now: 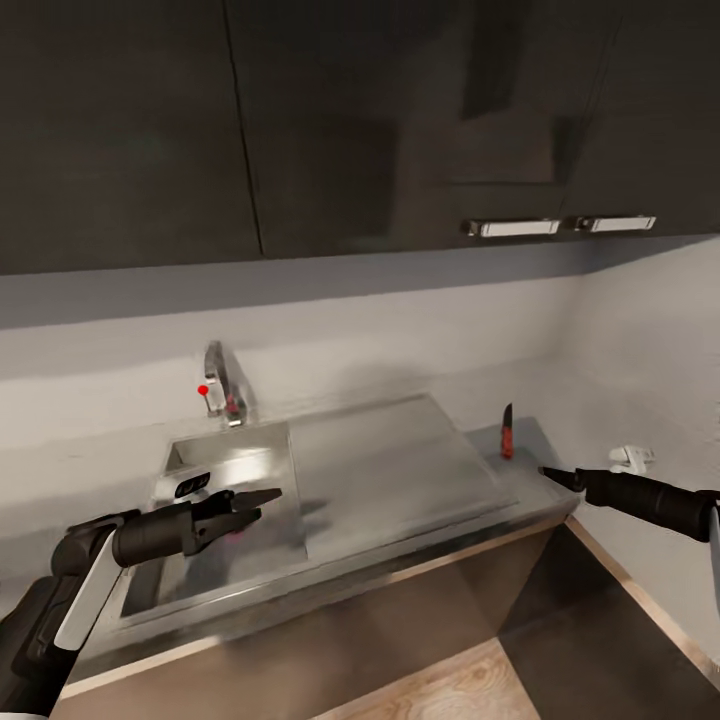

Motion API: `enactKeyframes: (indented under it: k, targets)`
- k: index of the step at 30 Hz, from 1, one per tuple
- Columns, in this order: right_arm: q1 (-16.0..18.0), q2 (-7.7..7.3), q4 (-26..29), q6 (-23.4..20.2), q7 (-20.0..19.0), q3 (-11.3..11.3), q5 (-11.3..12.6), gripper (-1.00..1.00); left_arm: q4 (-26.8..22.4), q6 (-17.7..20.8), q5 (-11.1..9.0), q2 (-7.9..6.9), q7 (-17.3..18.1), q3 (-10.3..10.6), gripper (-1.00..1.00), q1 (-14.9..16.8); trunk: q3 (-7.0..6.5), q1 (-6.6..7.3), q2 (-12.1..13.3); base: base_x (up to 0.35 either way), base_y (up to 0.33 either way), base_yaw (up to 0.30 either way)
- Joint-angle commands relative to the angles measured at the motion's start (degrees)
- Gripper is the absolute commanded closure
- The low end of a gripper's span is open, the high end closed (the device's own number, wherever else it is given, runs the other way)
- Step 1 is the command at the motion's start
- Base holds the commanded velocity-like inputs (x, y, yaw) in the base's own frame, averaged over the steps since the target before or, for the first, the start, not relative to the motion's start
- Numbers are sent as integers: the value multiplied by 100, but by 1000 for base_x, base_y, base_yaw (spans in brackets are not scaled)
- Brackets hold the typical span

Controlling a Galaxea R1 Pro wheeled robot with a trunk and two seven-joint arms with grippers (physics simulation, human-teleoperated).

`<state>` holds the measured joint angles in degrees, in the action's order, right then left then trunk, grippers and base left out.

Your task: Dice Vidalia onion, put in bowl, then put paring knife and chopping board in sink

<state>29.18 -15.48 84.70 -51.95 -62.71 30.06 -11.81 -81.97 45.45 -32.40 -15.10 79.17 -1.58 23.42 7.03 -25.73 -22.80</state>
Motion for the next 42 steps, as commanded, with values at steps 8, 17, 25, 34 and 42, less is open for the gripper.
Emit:
enactKeyframes:
  k: [8,17,25,34,42]
  targets:
    - [9,3,2,-24,-49,9,-66,-100,-3,60,-17,-2,10,0,-100,4,7,-6,-12,198,-195,-20]
    - [9,85,32,3,75,-34,-62,-100,111,68,-16,-6,2,-82,-100,4,7,-6,-12,20,-20,-1]
    - [1620,1043,-269,-805,2601,-1366,-187,-100,337,93,-4,-47,9,-932,-100,4,7,-6,-12,0,0,0]
    - [3374,2171,-3194,-805,6171,-2024,-232,-100,357,342,43,-72,-5,-1018,-100,4,7,-6,-12,0,0,0]
    - [3459,1906,-4949,307,6316,-1136,-224,-100,377,490,56,-89,-25,-1019,-100,4,7,-6,-12,0,0,0]
